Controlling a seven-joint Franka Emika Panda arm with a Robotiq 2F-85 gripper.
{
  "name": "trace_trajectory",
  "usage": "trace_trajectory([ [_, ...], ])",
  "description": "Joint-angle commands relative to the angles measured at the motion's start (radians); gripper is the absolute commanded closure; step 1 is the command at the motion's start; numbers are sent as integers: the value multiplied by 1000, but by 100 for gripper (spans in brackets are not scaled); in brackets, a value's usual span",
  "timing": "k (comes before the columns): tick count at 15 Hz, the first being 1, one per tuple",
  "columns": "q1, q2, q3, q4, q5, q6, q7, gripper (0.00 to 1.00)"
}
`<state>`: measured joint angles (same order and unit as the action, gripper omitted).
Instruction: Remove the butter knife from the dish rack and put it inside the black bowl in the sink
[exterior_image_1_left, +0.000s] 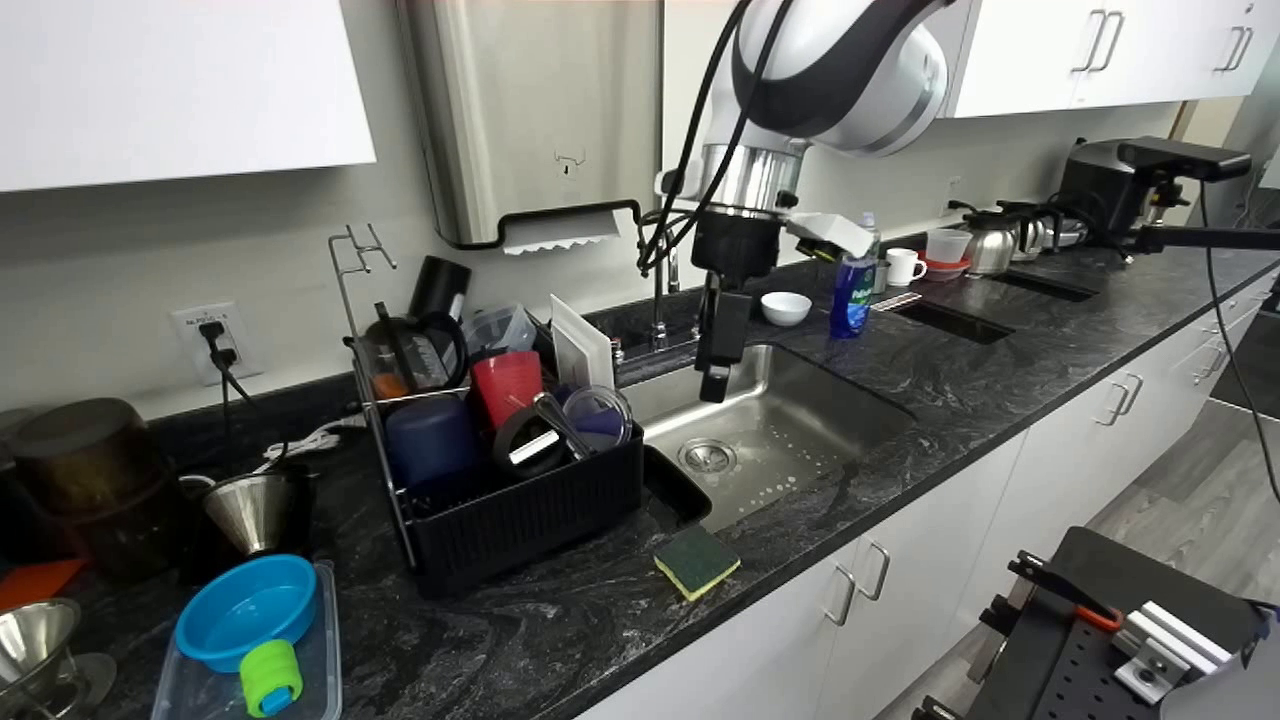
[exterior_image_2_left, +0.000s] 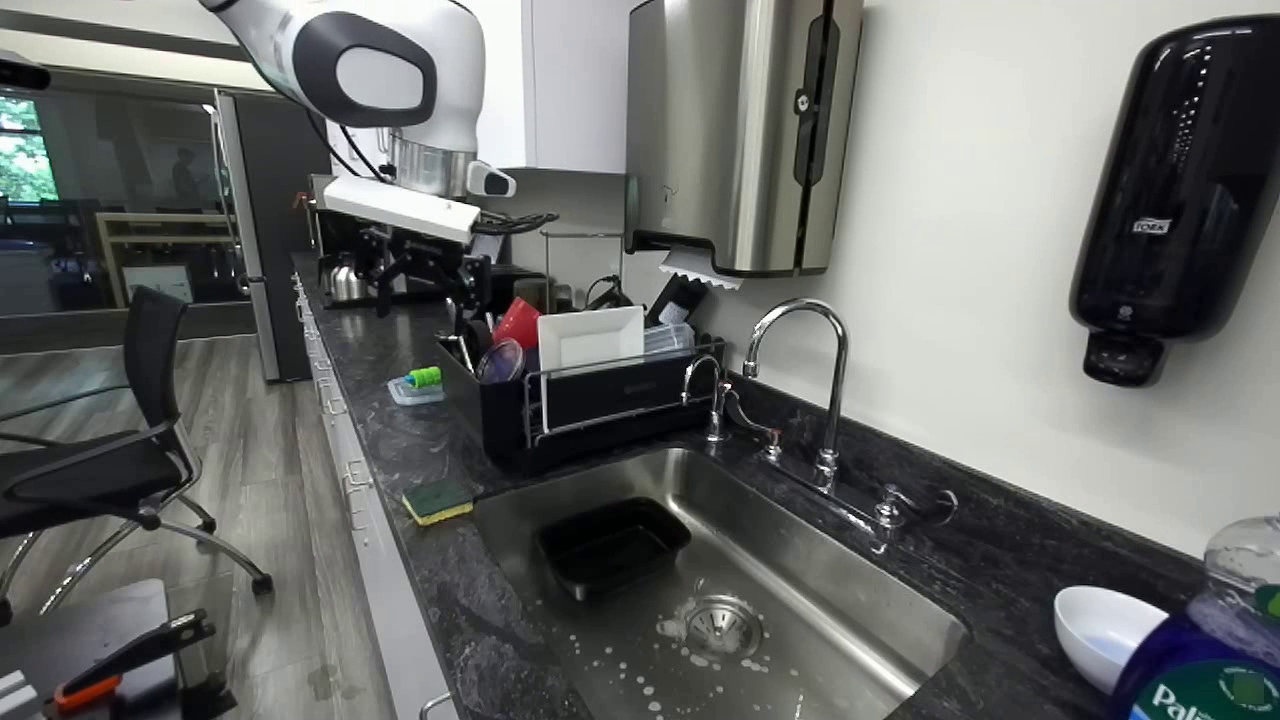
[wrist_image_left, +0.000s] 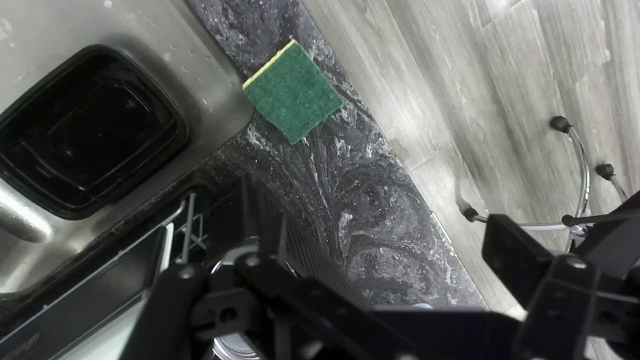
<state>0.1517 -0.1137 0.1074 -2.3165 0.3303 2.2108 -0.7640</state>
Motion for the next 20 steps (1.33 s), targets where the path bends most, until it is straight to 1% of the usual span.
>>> trace_trajectory([
  [1,23,61,1,14,49,95,-96,0],
  [3,32,94,13,18,76,150,-152,0],
  [7,42,141,47,34,174,244,-338,0],
  [9,42,159,65,50,222,269,-440,0],
  [12,36,184,84,81,284,269,-593,0],
  [16,24,213,92,118,361,246,-783,0],
  [20,10,242,92,151,401,232,-918,0],
])
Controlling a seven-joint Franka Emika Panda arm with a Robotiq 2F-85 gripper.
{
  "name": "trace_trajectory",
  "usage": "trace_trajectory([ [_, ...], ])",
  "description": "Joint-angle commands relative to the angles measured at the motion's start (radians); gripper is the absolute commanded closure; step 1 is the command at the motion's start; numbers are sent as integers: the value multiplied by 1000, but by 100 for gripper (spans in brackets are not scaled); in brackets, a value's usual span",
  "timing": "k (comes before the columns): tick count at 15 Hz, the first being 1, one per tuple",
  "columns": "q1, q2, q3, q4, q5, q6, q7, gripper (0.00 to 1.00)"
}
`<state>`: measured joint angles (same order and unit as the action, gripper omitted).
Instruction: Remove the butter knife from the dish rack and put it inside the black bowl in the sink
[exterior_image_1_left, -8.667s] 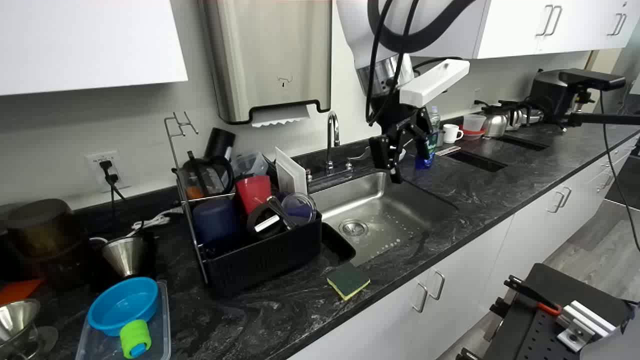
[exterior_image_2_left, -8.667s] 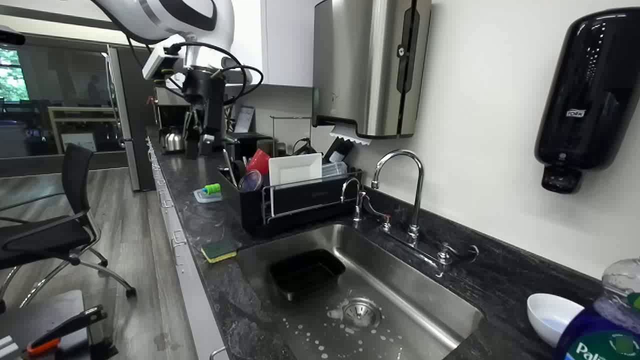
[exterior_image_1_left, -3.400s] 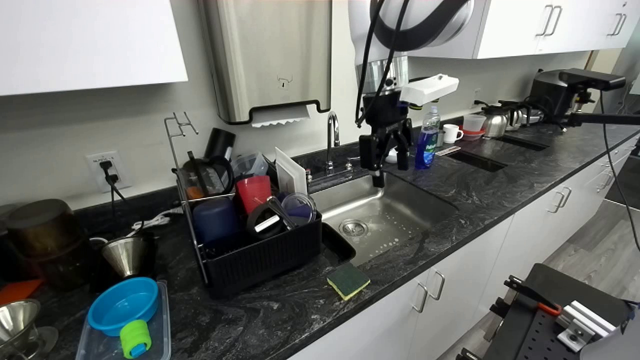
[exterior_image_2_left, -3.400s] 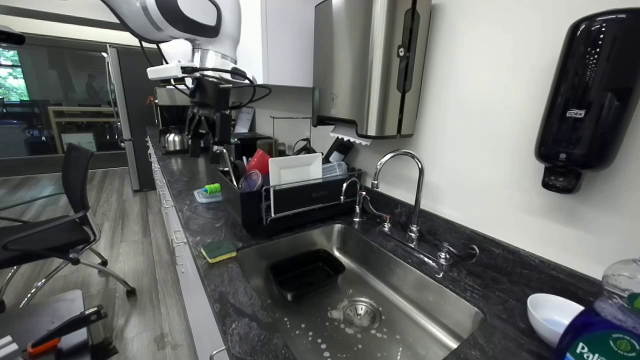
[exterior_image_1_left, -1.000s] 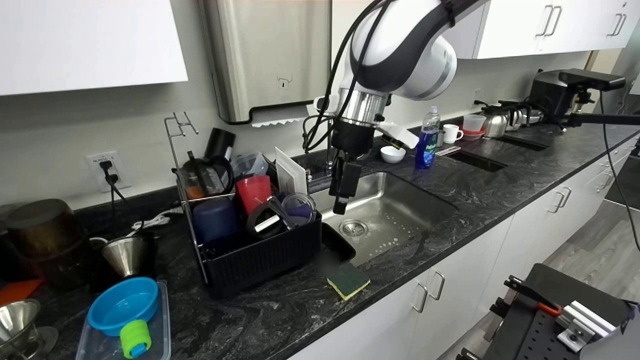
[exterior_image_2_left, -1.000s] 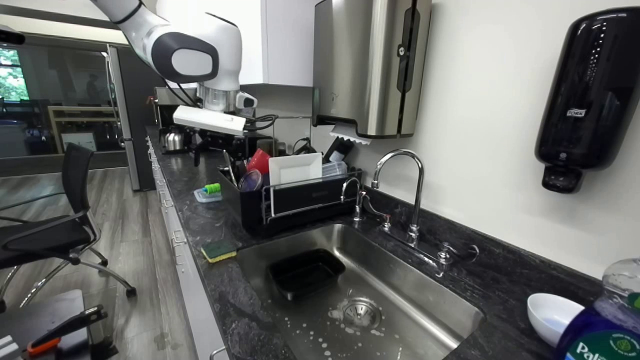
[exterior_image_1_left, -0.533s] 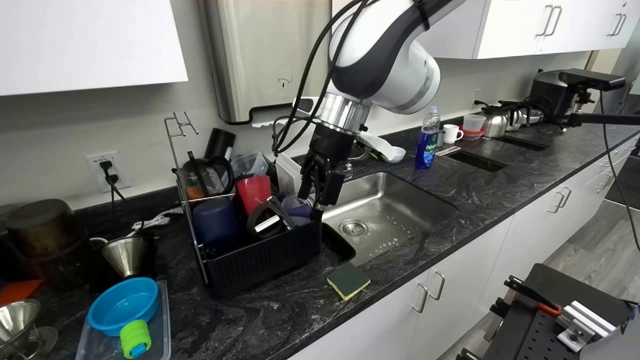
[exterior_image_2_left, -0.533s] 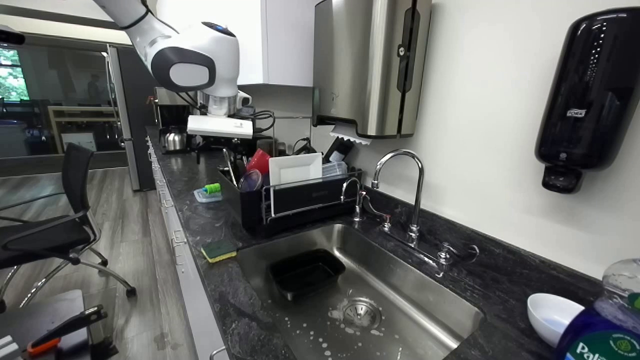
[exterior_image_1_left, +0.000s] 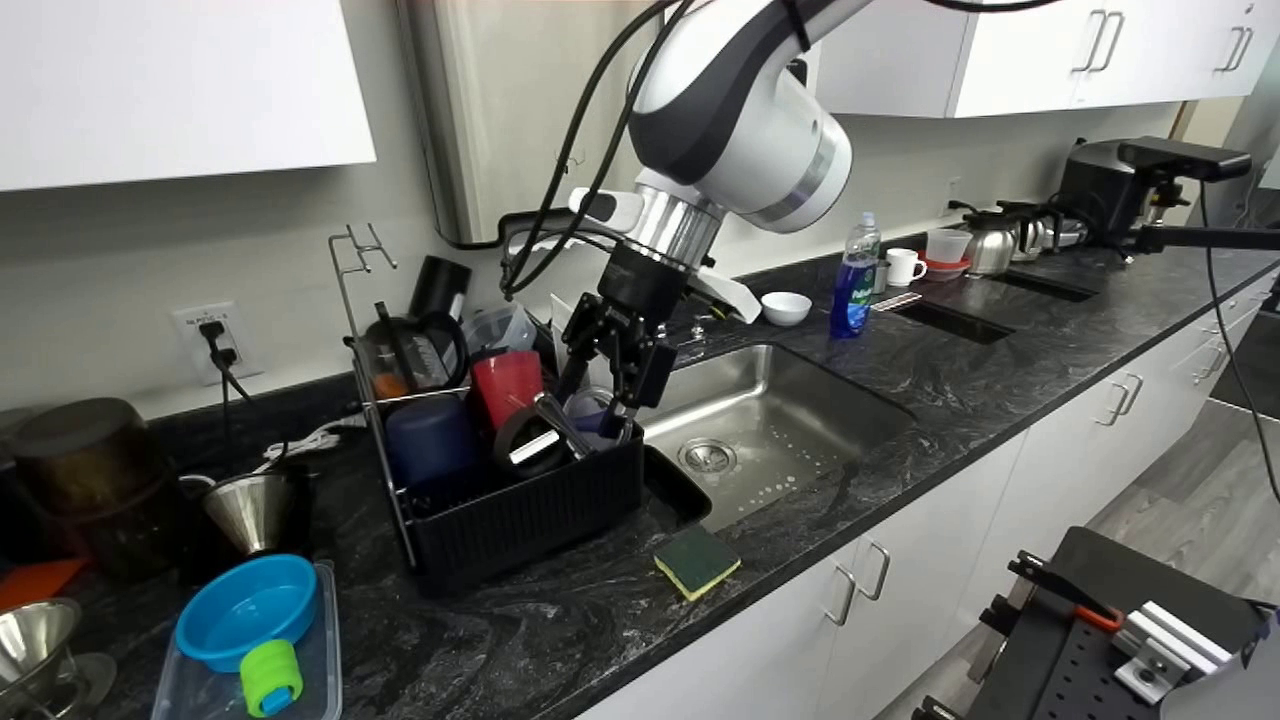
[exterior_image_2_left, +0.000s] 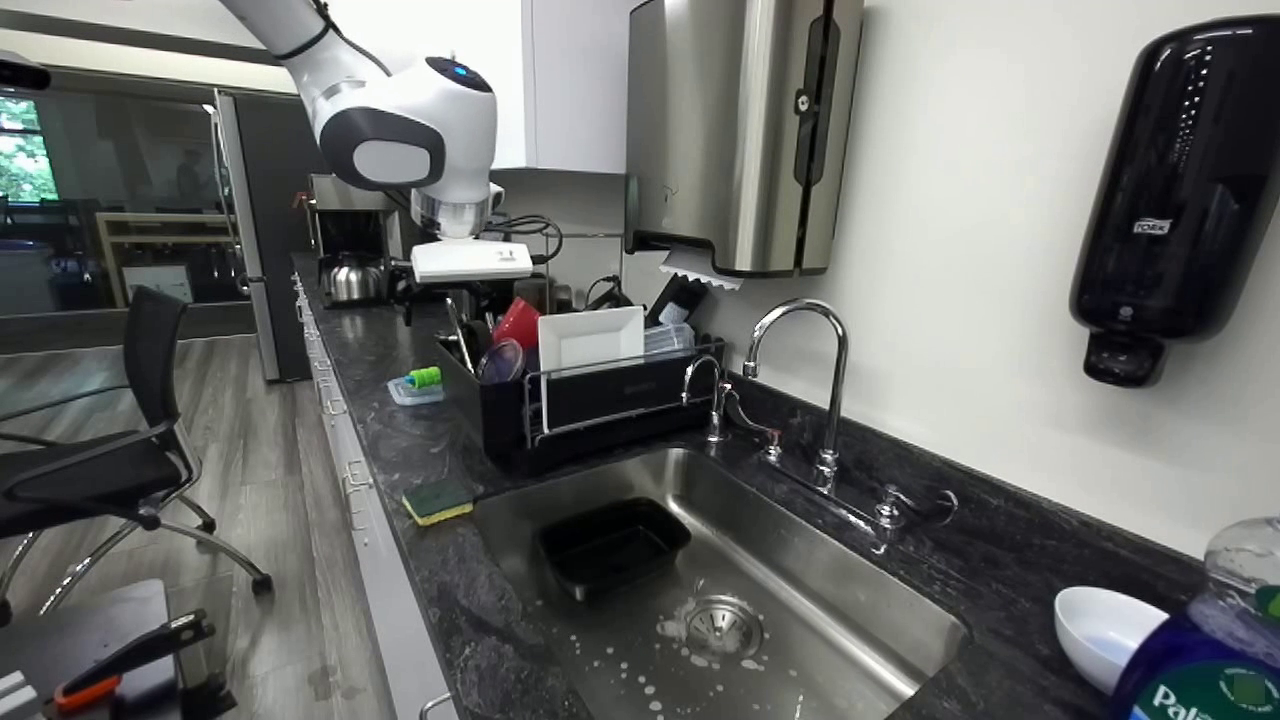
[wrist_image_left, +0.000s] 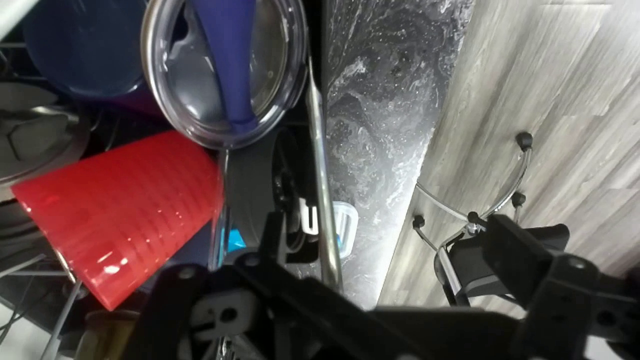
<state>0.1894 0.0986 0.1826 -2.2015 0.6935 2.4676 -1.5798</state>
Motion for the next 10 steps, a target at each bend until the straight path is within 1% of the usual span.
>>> trace_trajectory([
  [1,-31,39,17,45,42,-28,-125,0],
  [5,-39,79,22,83,46,-31,-179,0],
  [10,-41,126,41,129,39,-28,-179,0],
])
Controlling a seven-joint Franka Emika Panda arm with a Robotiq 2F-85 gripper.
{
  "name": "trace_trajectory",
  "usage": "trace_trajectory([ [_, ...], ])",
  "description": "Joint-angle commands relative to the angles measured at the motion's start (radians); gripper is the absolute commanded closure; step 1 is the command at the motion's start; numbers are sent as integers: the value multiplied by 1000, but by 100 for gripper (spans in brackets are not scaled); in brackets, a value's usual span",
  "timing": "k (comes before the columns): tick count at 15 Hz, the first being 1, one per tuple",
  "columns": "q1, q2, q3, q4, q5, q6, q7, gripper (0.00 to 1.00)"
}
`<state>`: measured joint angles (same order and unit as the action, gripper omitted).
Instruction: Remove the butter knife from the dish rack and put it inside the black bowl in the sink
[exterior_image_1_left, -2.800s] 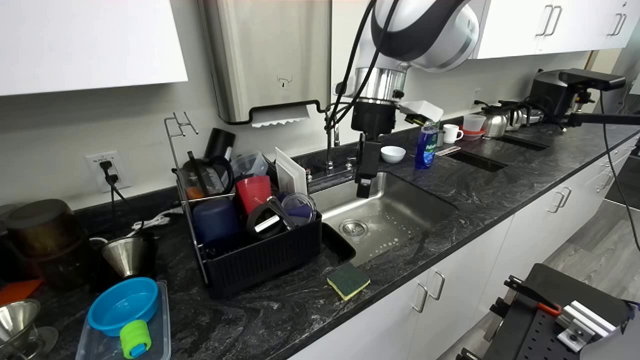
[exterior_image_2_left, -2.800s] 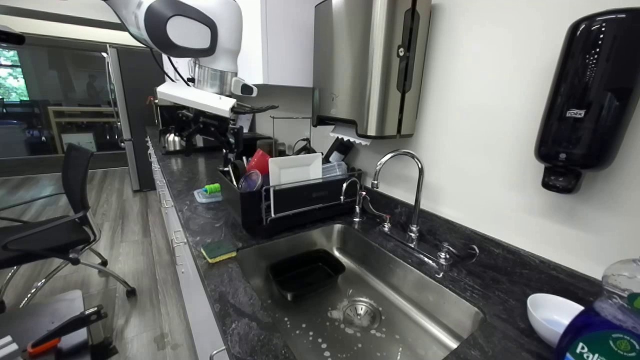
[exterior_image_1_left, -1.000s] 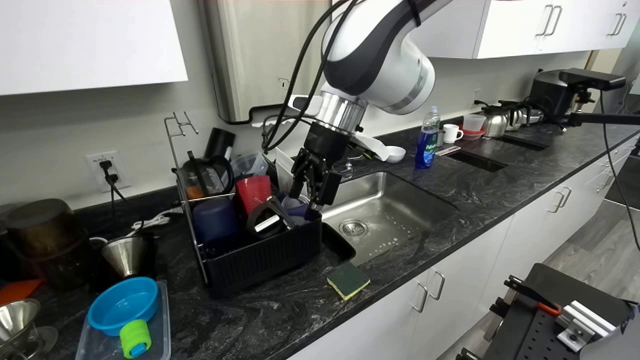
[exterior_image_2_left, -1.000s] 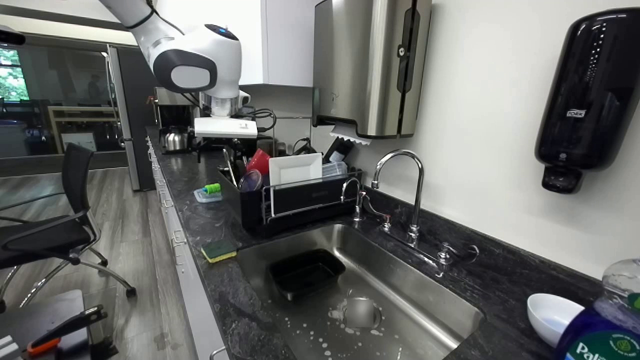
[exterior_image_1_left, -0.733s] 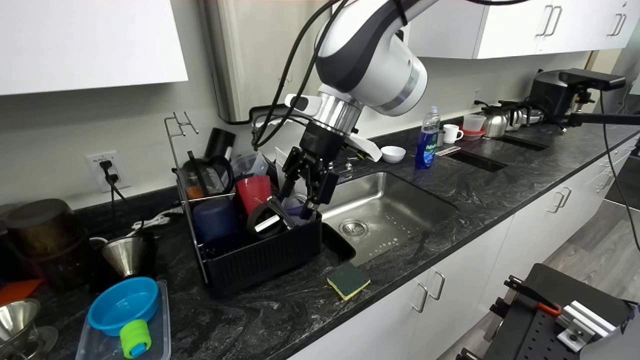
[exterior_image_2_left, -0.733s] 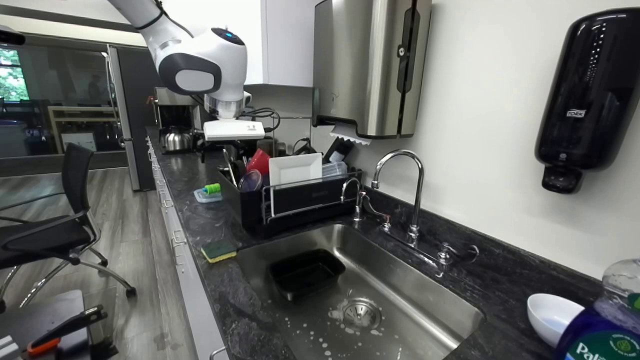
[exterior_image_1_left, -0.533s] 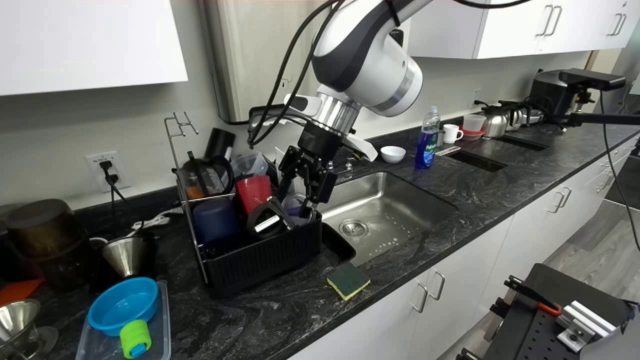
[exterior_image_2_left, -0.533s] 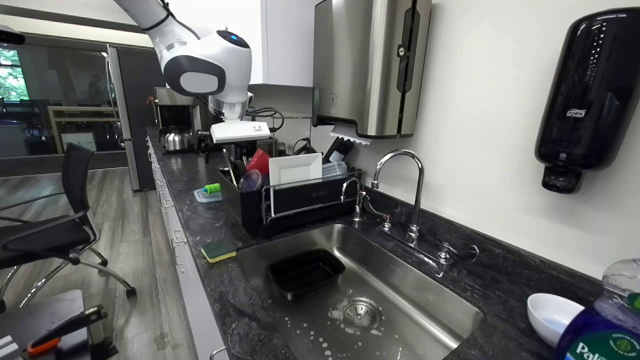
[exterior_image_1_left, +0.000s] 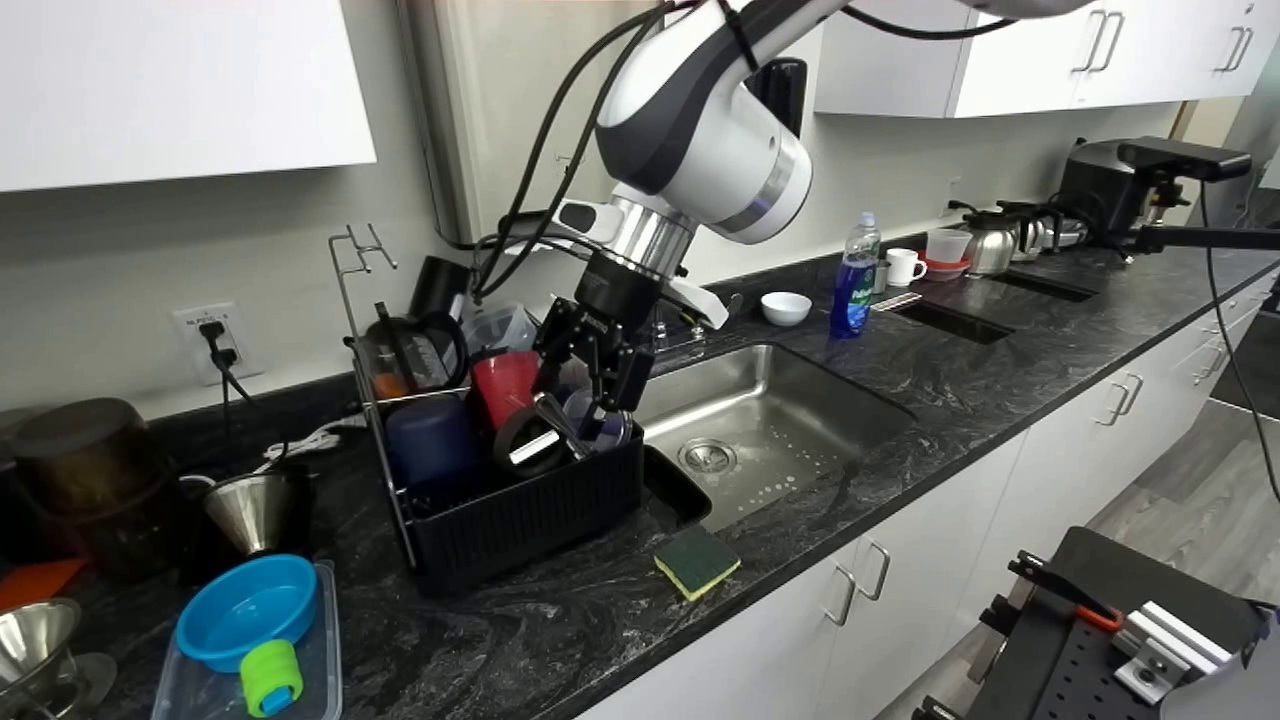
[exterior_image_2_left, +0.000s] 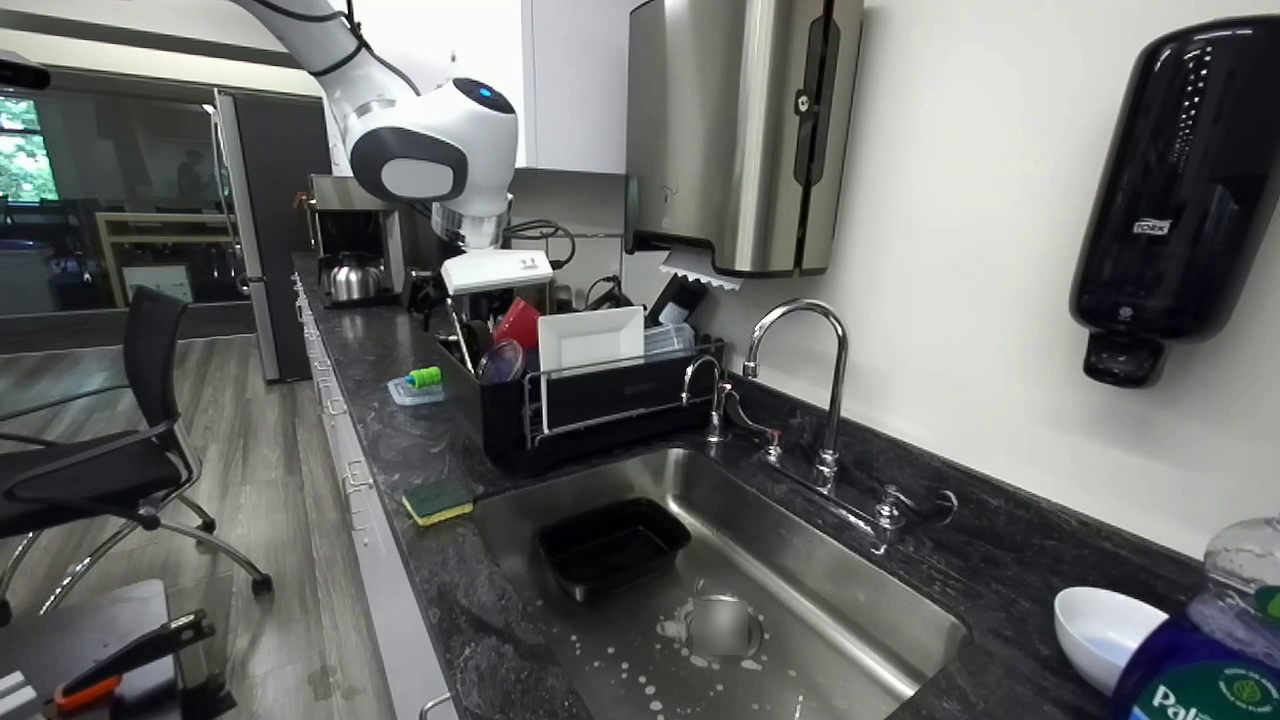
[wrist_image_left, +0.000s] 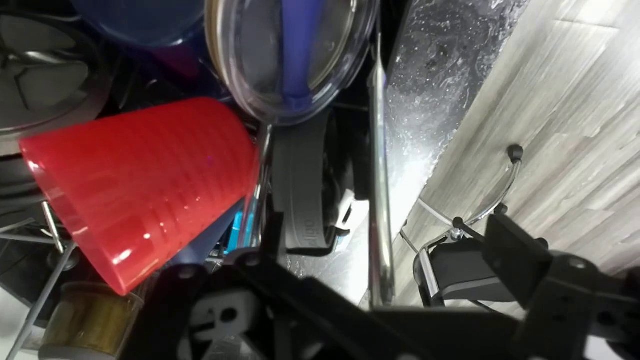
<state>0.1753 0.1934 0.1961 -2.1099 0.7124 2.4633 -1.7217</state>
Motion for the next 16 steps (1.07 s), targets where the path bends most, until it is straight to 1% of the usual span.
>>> trace_trajectory([
  [1,-27,37,31,43,15,-23,-32,0],
  [2,-27,43,34,49,13,-22,-29,2],
  [3,-26,48,37,53,8,-20,-25,26],
  [4,-27,51,40,54,9,-20,-28,27],
  [5,-27,52,42,55,7,-19,-27,31],
  [6,-27,52,42,57,6,-20,-26,40],
  [10,-31,48,42,60,5,-19,-27,66],
  [13,-33,46,42,62,5,-18,-28,88],
  [15,-35,45,41,63,6,-18,-28,99],
  [16,-36,45,41,63,6,-18,-27,100],
])
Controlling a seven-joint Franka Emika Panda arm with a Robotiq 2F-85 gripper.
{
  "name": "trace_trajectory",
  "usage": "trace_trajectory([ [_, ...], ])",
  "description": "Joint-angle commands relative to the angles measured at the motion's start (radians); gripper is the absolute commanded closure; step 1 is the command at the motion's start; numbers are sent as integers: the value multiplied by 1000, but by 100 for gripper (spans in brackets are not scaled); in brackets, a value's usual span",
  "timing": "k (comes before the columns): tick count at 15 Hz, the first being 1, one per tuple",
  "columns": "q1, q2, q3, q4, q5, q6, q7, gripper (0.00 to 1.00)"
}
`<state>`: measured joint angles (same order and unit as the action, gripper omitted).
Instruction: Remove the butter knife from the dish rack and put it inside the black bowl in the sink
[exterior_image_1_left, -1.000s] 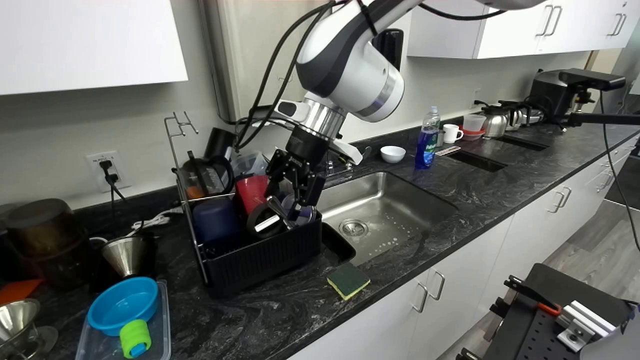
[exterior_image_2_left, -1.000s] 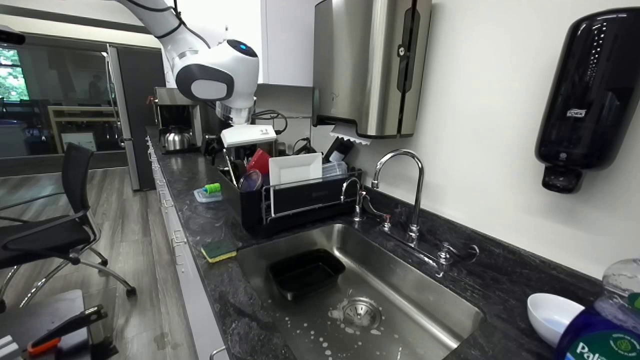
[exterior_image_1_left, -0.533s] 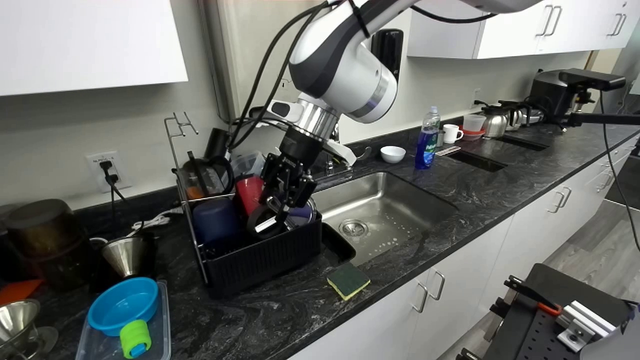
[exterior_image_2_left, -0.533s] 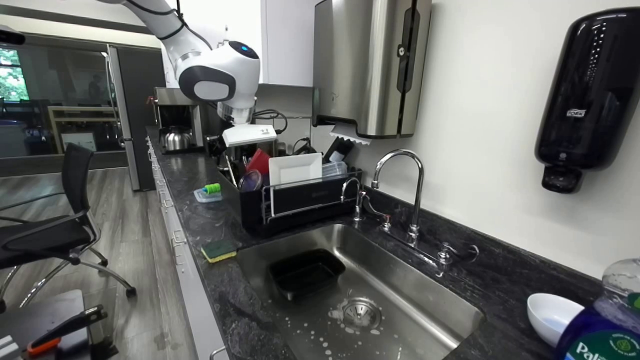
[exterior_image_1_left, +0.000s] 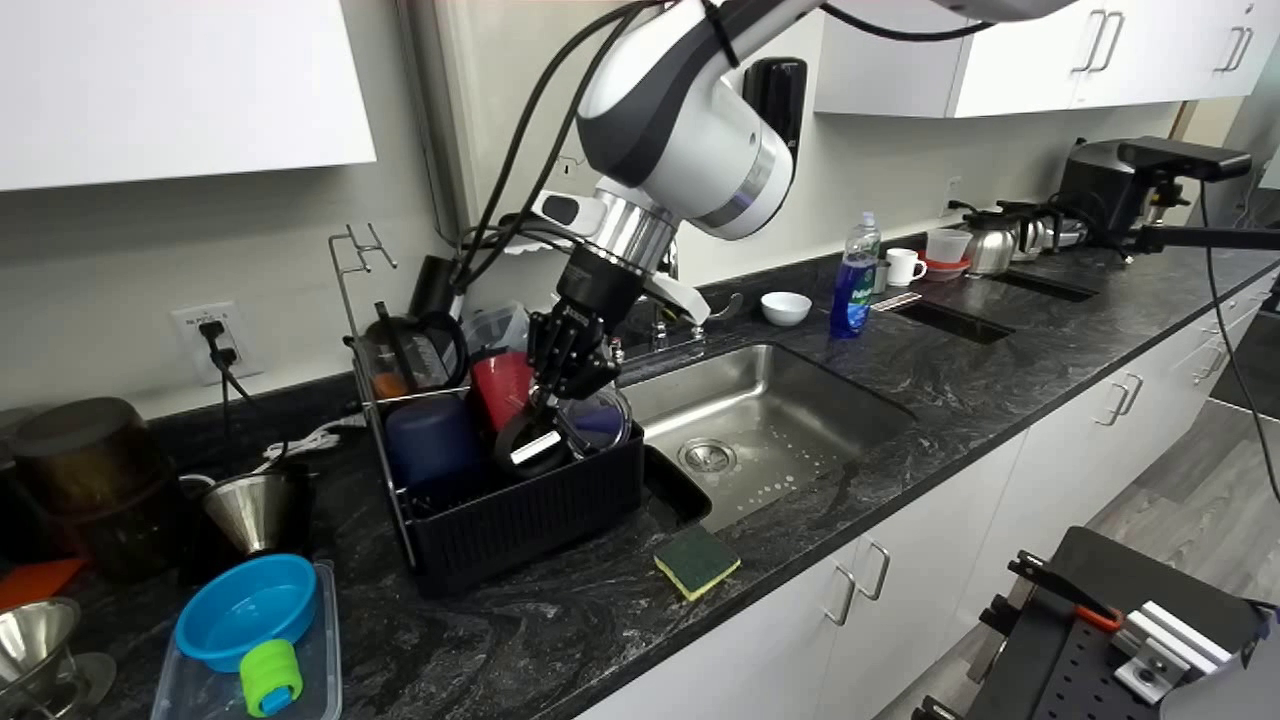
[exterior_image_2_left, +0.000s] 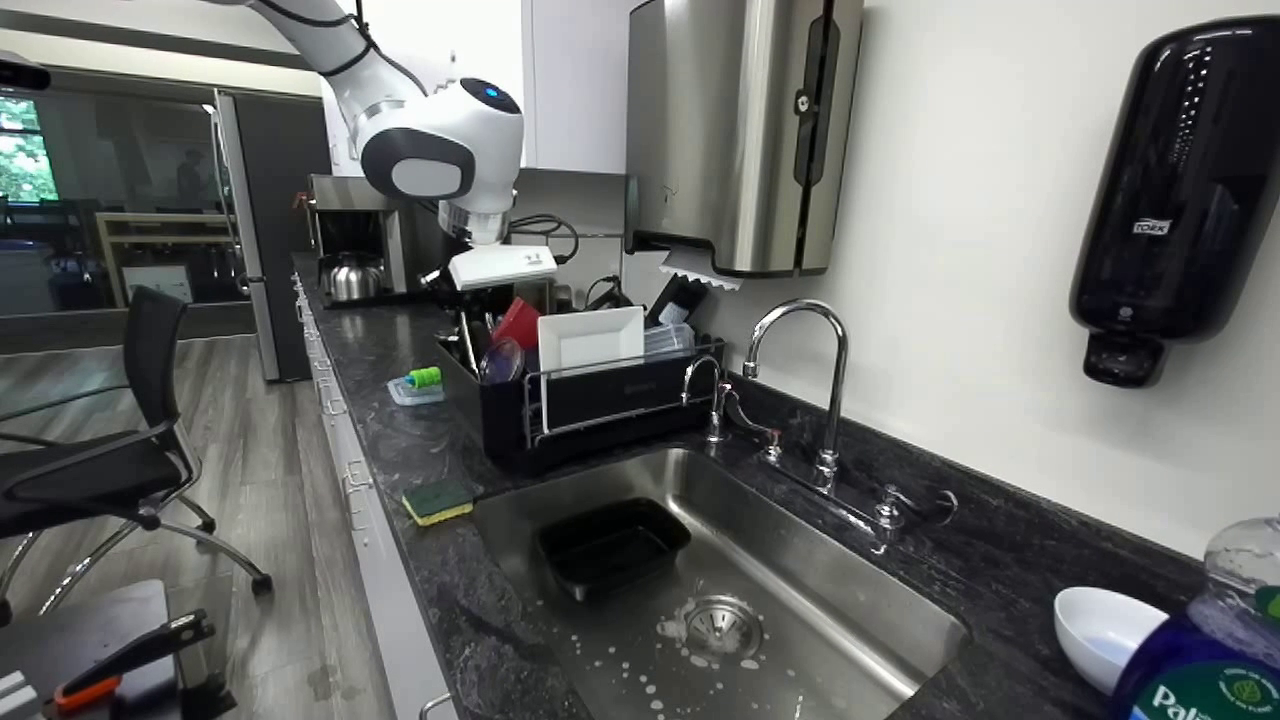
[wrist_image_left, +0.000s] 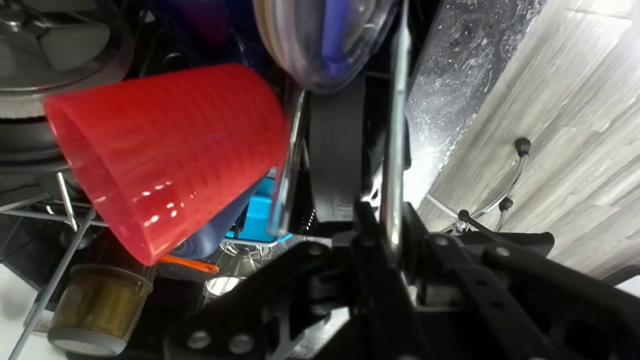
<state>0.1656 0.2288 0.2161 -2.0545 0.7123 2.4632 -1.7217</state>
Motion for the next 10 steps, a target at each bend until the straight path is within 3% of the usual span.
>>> trace_trajectory([
  [1,-27,7,20,7,7,-28,-19,98],
  [10,-30,-62,9,-5,-5,-33,79,97],
])
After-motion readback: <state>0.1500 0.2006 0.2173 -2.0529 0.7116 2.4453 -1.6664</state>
